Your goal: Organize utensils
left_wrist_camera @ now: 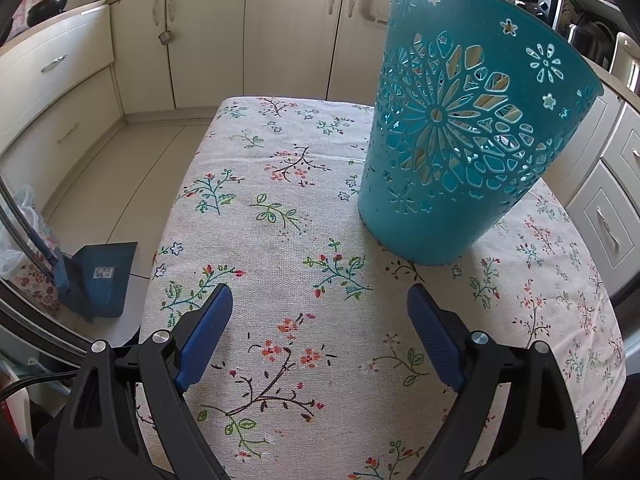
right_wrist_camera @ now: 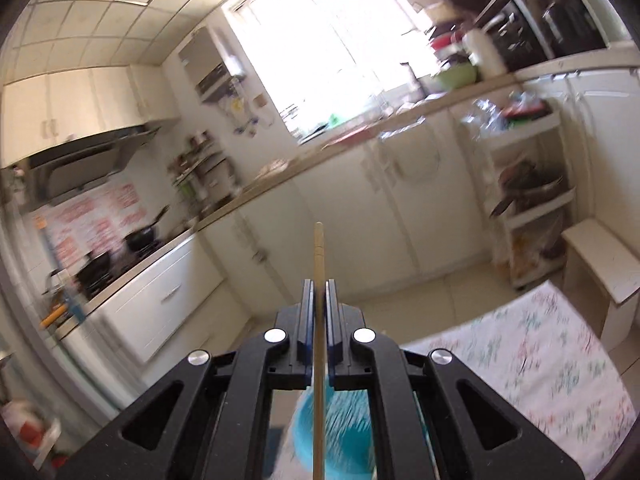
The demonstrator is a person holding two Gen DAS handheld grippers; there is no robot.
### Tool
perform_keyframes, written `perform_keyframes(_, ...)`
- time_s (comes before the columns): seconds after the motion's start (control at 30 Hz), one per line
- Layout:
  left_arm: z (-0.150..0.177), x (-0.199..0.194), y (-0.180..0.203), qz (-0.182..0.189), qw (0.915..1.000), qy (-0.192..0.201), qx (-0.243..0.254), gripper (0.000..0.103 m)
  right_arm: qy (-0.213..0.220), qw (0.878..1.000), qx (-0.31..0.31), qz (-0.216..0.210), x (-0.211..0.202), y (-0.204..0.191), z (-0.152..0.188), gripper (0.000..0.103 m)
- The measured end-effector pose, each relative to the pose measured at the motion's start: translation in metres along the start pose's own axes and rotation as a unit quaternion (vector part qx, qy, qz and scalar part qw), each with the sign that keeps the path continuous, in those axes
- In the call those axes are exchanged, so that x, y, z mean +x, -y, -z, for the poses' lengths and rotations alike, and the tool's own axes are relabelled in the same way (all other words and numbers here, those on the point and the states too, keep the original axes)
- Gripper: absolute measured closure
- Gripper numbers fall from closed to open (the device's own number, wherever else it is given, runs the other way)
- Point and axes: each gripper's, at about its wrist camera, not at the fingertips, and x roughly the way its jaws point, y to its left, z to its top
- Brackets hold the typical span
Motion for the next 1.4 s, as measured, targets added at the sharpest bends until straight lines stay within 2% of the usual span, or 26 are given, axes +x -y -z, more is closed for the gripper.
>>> perform_keyframes(0.1, 0.0, 0.0, -0.001, 0.005, 1.0, 0.001, -0.002, 0.018, 0.017, 0.999, -0.009, 0.045, 0.026, 0.001, 0.0, 0.097)
perform_keyframes(0.23, -0.001, -0.001, -0.002, 0.011, 0.9999, 0.003, -0.007, 0.018, -0.018, 0.996, -0.014, 0.086, 0.058, 0.01, 0.016, 0.097)
perform_keyframes(0.33, -0.001, -0.001, -0.004, 0.014, 0.9998, 0.004, -0.01, 0.018, -0.043, 0.994, -0.027, 0.095, 0.062, 0.015, 0.032, 0.097)
perform_keyframes(0.53, -0.001, 0.0, -0.006, 0.012, 0.9998, 0.004, -0.014, 0.018, -0.075, 0.992, -0.069, 0.072, 0.038, 0.009, 0.055, 0.096)
perform_keyframes(0.63, -0.001, 0.0, -0.006, 0.009, 0.9998, 0.003, -0.015, 0.018, -0.071, 0.99, -0.101, 0.064, 0.017, 0.003, 0.061, 0.095)
perform_keyframes(0.77, -0.002, 0.0, -0.007, 0.004, 0.9998, 0.003, -0.017, 0.018, -0.061, 0.988, -0.128, 0.06, -0.018, 0.006, 0.065, 0.085)
perform_keyframes(0.87, -0.002, 0.001, -0.007, 0.002, 0.9998, 0.002, -0.018, 0.018, -0.062, 0.988, -0.128, 0.067, -0.037, 0.016, 0.07, 0.08)
perform_keyframes(0.97, -0.002, 0.002, -0.006, 0.0, 0.9999, 0.001, -0.017, 0.018, -0.071, 0.988, -0.114, 0.08, -0.052, 0.032, 0.079, 0.08)
perform_keyframes(1.17, -0.001, 0.001, -0.006, -0.001, 0.9999, 0.001, -0.016, 0.017, -0.114, 0.984, -0.087, 0.108, -0.069, 0.058, 0.112, 0.078)
perform_keyframes(1.33, -0.001, 0.001, -0.007, -0.003, 0.9998, 0.0, -0.017, 0.017, -0.141, 0.98, -0.082, 0.112, -0.073, 0.062, 0.132, 0.076)
perform_keyframes(1.4, -0.001, -0.004, -0.009, -0.004, 0.9997, 0.012, -0.023, 0.017, -0.148, 0.98, -0.079, 0.107, -0.075, 0.06, 0.137, 0.071)
